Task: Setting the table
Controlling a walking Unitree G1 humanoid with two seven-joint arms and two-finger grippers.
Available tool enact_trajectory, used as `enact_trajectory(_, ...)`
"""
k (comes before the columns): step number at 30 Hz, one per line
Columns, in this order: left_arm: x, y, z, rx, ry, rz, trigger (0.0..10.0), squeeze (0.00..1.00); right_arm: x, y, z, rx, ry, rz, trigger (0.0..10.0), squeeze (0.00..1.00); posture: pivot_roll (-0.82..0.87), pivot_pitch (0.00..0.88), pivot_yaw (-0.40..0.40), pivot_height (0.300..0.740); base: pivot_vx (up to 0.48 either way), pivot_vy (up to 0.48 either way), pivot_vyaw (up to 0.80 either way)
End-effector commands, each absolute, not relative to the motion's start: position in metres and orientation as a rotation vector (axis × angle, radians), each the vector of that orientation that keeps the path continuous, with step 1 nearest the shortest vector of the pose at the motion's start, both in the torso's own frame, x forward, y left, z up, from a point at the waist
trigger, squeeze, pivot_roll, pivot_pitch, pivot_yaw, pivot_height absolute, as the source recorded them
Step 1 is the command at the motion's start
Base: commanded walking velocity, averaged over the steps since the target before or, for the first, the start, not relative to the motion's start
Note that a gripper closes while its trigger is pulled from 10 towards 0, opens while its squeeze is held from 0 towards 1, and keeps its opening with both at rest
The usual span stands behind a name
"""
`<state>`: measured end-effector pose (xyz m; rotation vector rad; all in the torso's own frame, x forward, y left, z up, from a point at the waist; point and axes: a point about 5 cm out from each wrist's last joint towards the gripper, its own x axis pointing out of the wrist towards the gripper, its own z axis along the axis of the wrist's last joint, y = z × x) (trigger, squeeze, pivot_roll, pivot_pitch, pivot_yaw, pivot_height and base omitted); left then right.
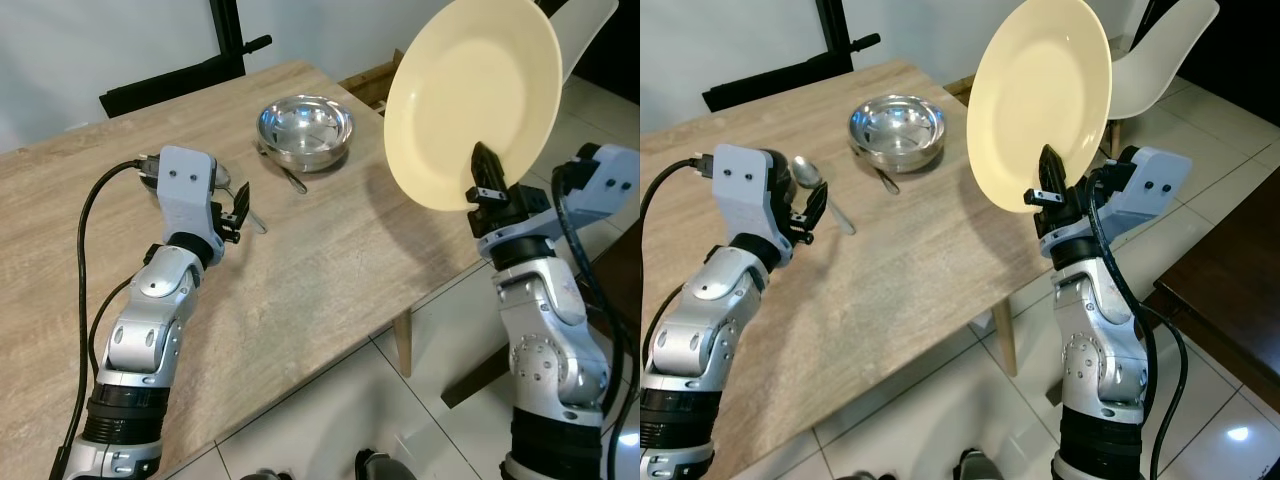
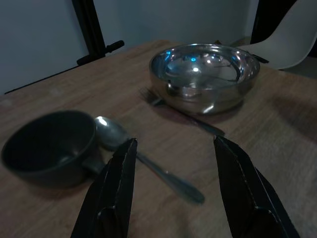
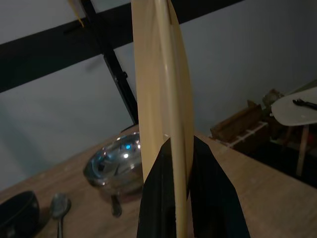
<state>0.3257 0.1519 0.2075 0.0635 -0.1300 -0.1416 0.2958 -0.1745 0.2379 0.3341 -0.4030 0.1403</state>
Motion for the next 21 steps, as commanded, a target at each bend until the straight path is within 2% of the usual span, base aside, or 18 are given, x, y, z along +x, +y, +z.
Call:
enact_trajectory(1, 0.3245, 0.1545, 0.2076, 0.058, -0.136, -0.132, 10.0, 0.0, 0.2952, -0.1746, 0.2326, 0.335, -0.388, 0.136, 10.0, 0.0, -0.12, 0.032, 0.07, 0.74, -0.337, 0.0, 0.0)
enact_trajectory(21, 0.3252, 0.1547, 0.2067, 0.047, -0.134, -0.128, 10.0, 0.0, 0.2965, -0.1744, 0.2297, 0.321, -0.375, 0.139, 10.0, 0.0, -0.12, 0.034, 0.066, 0.74, -0.33, 0.0, 0.0)
